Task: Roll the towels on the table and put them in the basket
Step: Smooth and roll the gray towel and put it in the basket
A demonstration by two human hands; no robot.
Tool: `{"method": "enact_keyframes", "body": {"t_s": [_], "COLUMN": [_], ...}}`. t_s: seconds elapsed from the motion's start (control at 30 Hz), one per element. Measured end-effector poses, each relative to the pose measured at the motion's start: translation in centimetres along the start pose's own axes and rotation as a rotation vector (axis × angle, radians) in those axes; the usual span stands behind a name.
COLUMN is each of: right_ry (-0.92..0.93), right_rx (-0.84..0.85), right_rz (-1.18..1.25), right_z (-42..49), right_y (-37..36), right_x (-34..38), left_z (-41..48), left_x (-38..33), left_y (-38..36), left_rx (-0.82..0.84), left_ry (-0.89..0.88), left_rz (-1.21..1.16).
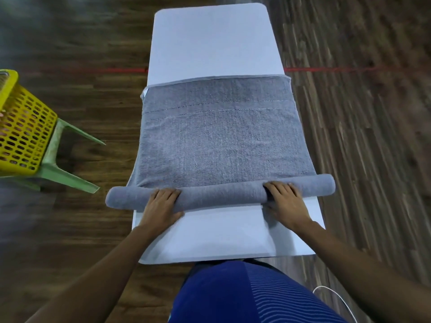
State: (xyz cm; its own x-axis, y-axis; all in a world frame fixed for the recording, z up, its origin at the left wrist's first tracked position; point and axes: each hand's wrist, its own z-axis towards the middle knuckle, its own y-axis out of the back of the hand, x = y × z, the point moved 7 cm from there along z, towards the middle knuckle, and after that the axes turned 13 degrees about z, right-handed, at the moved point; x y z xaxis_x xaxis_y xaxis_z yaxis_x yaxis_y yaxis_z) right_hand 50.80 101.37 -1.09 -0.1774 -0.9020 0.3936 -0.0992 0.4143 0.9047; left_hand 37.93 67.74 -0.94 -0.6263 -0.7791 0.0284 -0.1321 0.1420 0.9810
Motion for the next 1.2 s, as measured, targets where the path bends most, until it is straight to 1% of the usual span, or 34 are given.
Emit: {"method": "enact_keyframes", "body": {"t_s": [0.07, 0.13, 0.2, 0.23, 0.3, 0.33, 0.37, 0.4, 0.43, 0.5, 0.53, 0.57, 0.63, 0.7, 0.73, 0.77, 0.83, 0.87, 0.9, 0.93, 1.03, 1.07, 1.1, 1.13, 1.2], "right_ry": [-0.021, -0.054, -0.093, -0.121, -0.18, -0.211, -0.233, -0.233, -0.209, -0.133, -0.095, -0.073, -0.059, -0.058, -0.051, -0.042, -0.049, -0.05, -0.057, -0.07, -0.158, -0.185, -0.191, -0.188, -0.16], "right_rx": [0.019, 0.07, 0.199, 0.282, 0.454, 0.502, 0.499, 0.432, 0.295, -0.012, -0.1, -0.106, -0.012, 0.059, 0.06, 0.035, 0.005, 0.024, 0.069, 0.144, 0.401, 0.454, 0.449, 0.387, 0.142], "right_rz": [-0.013, -0.035, -0.019, 0.006, 0.079, 0.121, 0.148, 0.143, 0.129, 0.108, 0.11, 0.116, 0.104, 0.068, 0.051, 0.037, 0.022, 0.013, 0.006, 0.013, 0.134, 0.161, 0.165, 0.144, 0.101], "right_z": [1.2, 2.5, 3.2, 3.5, 3.5, 3.5, 3.5, 3.6, 3.7, 3.6, 3.4, 3.2, 2.8, 2.4, 2.4, 2.4, 2.6, 2.7, 2.9, 3.0, 2.9, 3.0, 3.1, 3.4, 3.8], "right_y": [0.4, 1.3, 1.9, 2.0, 1.9, 1.8, 1.8, 2.0, 2.4, 3.6, 3.8, 3.5, 2.3, 1.3, 1.0, 0.9, 1.2, 1.5, 1.8, 1.9, 2.3, 2.3, 2.4, 2.6, 3.4], "right_x": [-0.1, -0.1, 0.1, 0.1, 0.0, -0.3, -0.6, -1.1, -1.4, -1.4, -1.0, -0.8, -0.2, 0.0, -0.1, -0.1, -0.1, 0.0, 0.1, 0.2, 0.0, -0.3, -0.5, -0.8, -1.2], "left_z": [0.4, 1.0, 1.5, 1.8, 2.3, 2.4, 2.6, 3.0, 3.4, 3.7, 3.6, 3.4, 3.0, 2.6, 2.5, 2.3, 2.2, 2.3, 2.4, 2.7, 3.0, 3.1, 3.2, 3.5, 3.8], "left_x": [0.6, 0.9, 0.7, 0.7, 1.0, 1.3, 1.8, 2.2, 2.7, 3.6, 3.4, 2.8, 1.3, 0.8, 0.8, 0.8, 0.8, 0.8, 0.7, 0.9, 1.5, 1.7, 1.9, 2.3, 2.8], "left_y": [-0.1, 0.6, 1.4, 1.5, 1.2, 0.8, 0.6, 1.0, 1.6, 2.6, 2.9, 3.1, 2.6, 1.3, 0.7, 0.4, 0.7, 1.1, 1.5, 1.8, 1.2, 1.0, 1.2, 1.7, 2.6], "left_rx": [0.023, 0.006, 0.035, 0.087, 0.261, 0.346, 0.38, 0.327, 0.205, -0.062, -0.144, -0.179, -0.179, -0.08, -0.028, -0.007, -0.033, -0.049, -0.032, 0.016, 0.32, 0.384, 0.374, 0.282, 0.012], "left_ry": [0.034, 0.046, 0.035, 0.025, 0.021, 0.03, 0.045, 0.064, 0.085, 0.137, 0.143, 0.116, 0.029, 0.005, 0.017, 0.032, 0.059, 0.063, 0.064, 0.062, 0.05, 0.048, 0.043, 0.041, 0.063], "left_rz": [-0.02, -0.037, -0.062, -0.077, -0.132, -0.183, -0.244, -0.303, -0.343, -0.326, -0.296, -0.253, -0.136, -0.046, -0.025, -0.023, -0.047, -0.062, -0.075, -0.096, -0.227, -0.275, -0.309, -0.314, -0.235]}}
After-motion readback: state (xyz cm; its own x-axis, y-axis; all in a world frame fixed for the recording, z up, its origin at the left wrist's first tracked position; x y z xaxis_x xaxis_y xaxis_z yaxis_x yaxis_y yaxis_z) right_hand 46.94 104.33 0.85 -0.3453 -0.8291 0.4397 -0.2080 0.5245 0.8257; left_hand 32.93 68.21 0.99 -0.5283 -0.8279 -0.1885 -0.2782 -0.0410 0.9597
